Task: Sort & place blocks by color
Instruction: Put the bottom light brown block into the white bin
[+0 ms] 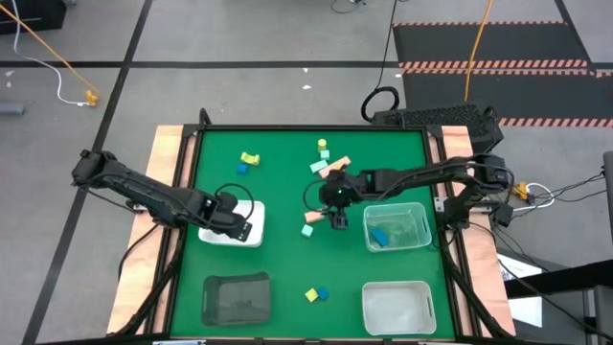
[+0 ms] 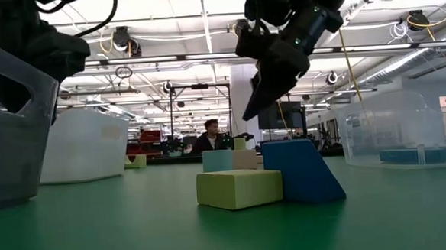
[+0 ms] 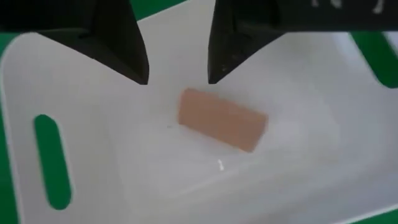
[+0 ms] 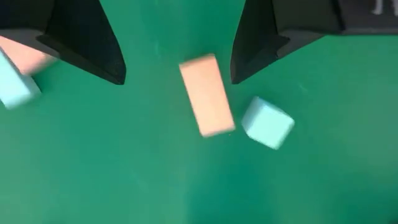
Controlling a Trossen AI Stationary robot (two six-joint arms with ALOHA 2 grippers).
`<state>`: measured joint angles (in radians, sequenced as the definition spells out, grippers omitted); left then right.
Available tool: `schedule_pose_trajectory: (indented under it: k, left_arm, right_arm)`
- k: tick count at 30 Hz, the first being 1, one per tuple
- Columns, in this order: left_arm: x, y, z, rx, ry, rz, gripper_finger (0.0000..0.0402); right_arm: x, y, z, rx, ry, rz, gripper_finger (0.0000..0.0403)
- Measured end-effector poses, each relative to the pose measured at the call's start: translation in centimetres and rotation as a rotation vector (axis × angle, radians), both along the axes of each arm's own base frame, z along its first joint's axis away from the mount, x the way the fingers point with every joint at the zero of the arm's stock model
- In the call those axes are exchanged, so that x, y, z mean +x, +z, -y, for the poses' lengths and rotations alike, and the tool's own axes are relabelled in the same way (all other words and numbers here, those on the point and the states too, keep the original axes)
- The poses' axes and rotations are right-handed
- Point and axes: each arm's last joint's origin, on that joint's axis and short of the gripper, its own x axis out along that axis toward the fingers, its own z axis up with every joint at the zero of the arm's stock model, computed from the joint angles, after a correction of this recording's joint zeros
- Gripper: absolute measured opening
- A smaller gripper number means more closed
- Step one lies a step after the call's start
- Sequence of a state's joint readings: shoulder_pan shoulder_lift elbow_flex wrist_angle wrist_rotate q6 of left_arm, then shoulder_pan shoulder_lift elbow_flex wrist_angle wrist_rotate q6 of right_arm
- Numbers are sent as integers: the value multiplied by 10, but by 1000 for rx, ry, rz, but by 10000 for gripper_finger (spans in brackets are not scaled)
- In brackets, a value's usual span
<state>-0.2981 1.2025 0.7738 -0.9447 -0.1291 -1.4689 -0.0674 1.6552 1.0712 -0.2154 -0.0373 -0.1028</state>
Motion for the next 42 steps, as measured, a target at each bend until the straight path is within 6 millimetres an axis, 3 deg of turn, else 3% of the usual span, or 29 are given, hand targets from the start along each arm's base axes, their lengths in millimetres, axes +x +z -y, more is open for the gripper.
schedule_pose_trajectory:
  k: [10, 20, 25, 31, 37, 42]
  left_arm:
    - [12, 14, 4, -39, 0, 127, 161]
    - [28, 58, 8, 11, -66, 303, 157]
    - [39, 78, 12, 40, -159, 443, 157]
    - [43, 81, 12, 84, -168, 498, 157]
    - [43, 81, 10, 133, -131, 503, 157]
    - [45, 84, 8, 176, -63, 545, 157]
  right_arm:
    - [16, -31, -16, -28, 115, -26, 279]
    - [24, -62, -9, -17, 84, -74, 277]
    - [25, -70, -9, 2, 72, -94, 234]
    - [24, -69, -9, -7, 67, -95, 110]
    - [20, -58, -5, -98, -32, -97, 111]
    - [14, -15, -1, -174, -90, 34, 111]
